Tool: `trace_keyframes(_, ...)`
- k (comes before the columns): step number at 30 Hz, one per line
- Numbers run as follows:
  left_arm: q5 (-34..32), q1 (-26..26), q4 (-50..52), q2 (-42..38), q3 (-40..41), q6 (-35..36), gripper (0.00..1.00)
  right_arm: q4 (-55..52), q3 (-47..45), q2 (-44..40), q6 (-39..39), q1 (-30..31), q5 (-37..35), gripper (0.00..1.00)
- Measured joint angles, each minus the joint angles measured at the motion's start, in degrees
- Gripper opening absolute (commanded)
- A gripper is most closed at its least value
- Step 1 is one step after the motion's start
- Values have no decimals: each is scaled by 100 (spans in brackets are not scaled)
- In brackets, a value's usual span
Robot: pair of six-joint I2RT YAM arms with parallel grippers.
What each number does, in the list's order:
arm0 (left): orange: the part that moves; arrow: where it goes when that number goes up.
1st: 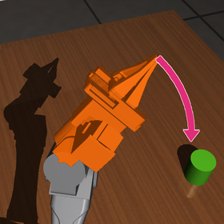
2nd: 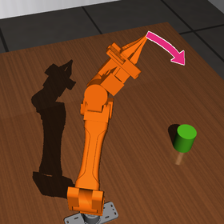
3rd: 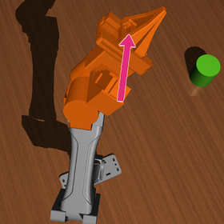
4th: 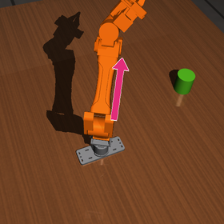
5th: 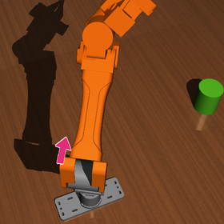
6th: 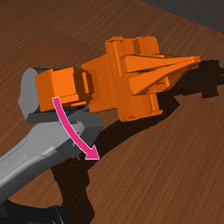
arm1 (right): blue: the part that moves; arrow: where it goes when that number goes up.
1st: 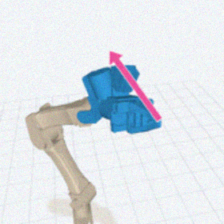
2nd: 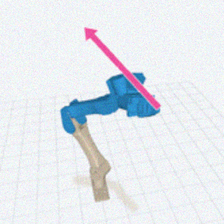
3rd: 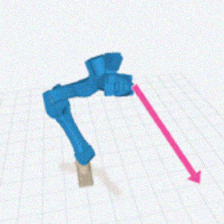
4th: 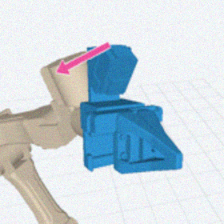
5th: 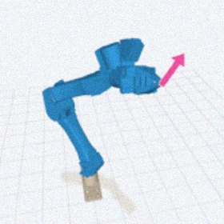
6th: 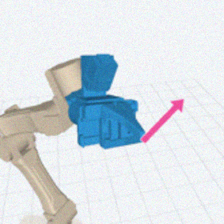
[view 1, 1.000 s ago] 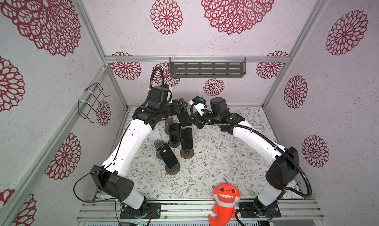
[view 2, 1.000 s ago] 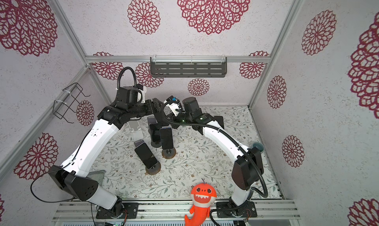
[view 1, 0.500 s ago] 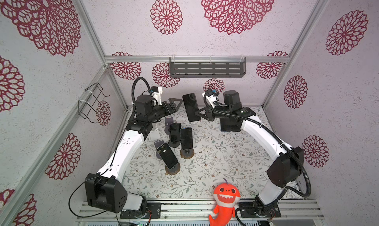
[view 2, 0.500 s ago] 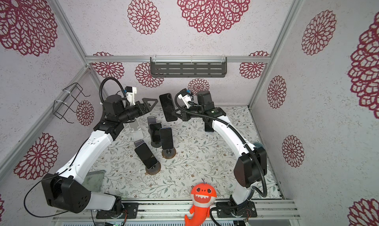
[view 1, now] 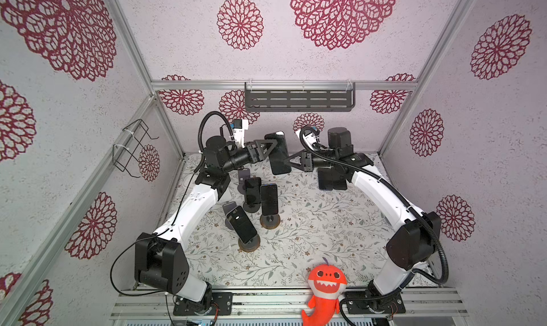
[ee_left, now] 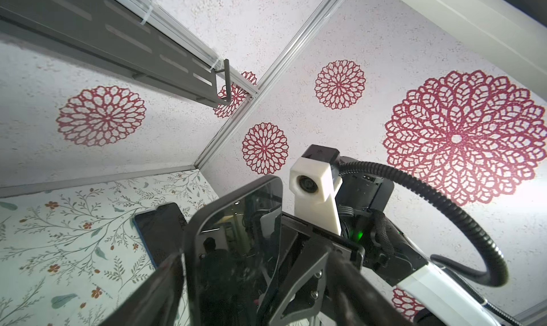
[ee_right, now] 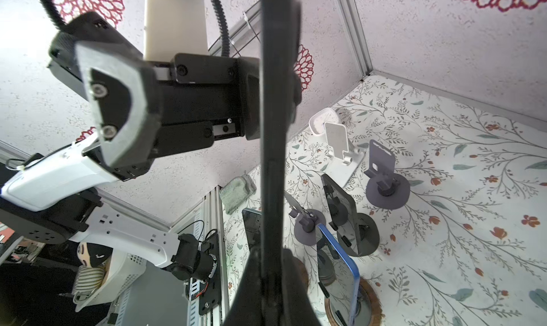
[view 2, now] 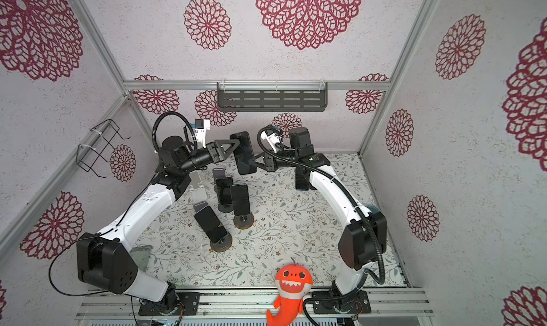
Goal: Remove the phone from the phone stand
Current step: Pass the phone.
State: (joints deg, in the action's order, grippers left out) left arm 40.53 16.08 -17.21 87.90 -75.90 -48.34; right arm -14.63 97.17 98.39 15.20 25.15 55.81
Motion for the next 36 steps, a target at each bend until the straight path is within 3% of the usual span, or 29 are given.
trace_keyframes(7, 111, 31, -481, 153, 0, -260, 52, 662, -61, 17, 566, -4, 481, 0)
trace_keyframes(17, 356, 44, -1456, 330, 184, -828, 9, 966, -79, 210, 927, -44, 949, 1)
trace_keyframes(21, 372, 55, -1484, 374, 181, -892, 0, 1003, -68, 348, 957, -138, 1182, 26)
trace_keyframes(31, 61, 66, -1314, 407, 197, -763, 0, 962, -468, 330, 1067, -667, 538, 90)
trace_keyframes(36, -577, 157, -839, 361, 243, -437, 0, 614, -872, -59, 826, -868, -278, 98)
